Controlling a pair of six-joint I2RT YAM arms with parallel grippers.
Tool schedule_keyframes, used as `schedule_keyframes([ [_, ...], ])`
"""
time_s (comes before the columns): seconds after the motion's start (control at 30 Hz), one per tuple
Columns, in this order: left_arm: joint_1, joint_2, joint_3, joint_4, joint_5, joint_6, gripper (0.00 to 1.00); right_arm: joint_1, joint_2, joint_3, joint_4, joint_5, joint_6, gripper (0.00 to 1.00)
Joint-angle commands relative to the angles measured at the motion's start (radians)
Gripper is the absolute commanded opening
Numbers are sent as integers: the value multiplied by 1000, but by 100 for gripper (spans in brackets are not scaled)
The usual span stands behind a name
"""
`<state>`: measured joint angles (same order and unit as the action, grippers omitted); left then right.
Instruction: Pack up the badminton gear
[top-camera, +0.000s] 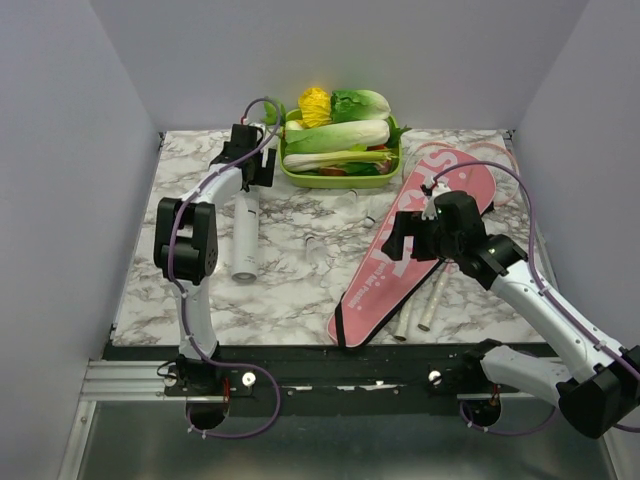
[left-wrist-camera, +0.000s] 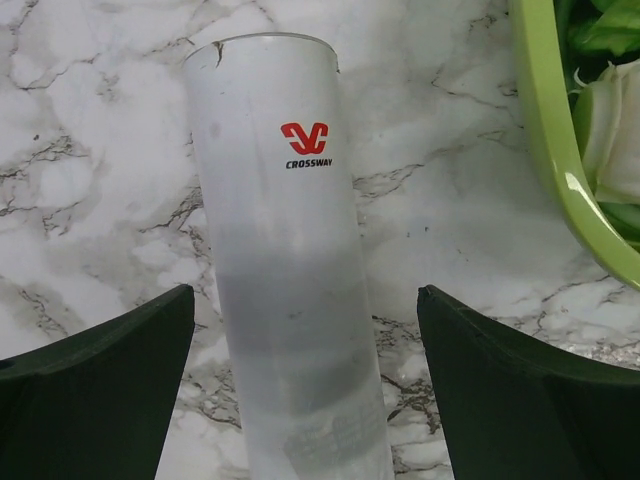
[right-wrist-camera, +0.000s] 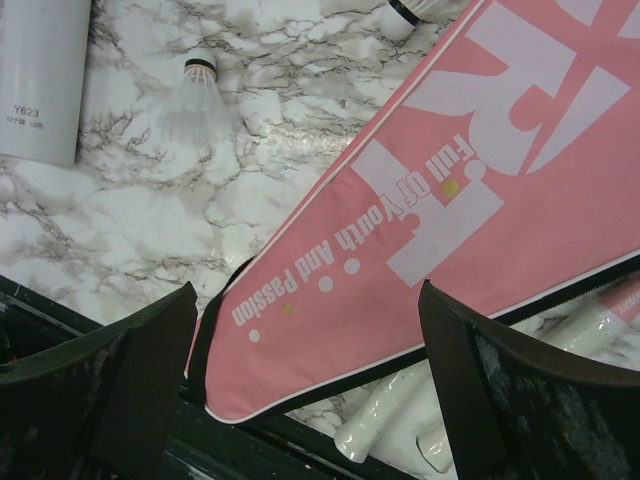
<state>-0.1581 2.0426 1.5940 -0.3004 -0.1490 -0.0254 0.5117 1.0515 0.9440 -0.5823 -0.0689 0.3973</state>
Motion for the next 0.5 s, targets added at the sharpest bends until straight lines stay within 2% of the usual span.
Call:
schedule_keyframes([
  [0.0,14,71,63,18,-23,-11,99,10,-21,13,-56,-6,-5,100],
  [0.47,32,223,181,-8,-101,-80,99,14,-31,-8,-85,7,34,100],
])
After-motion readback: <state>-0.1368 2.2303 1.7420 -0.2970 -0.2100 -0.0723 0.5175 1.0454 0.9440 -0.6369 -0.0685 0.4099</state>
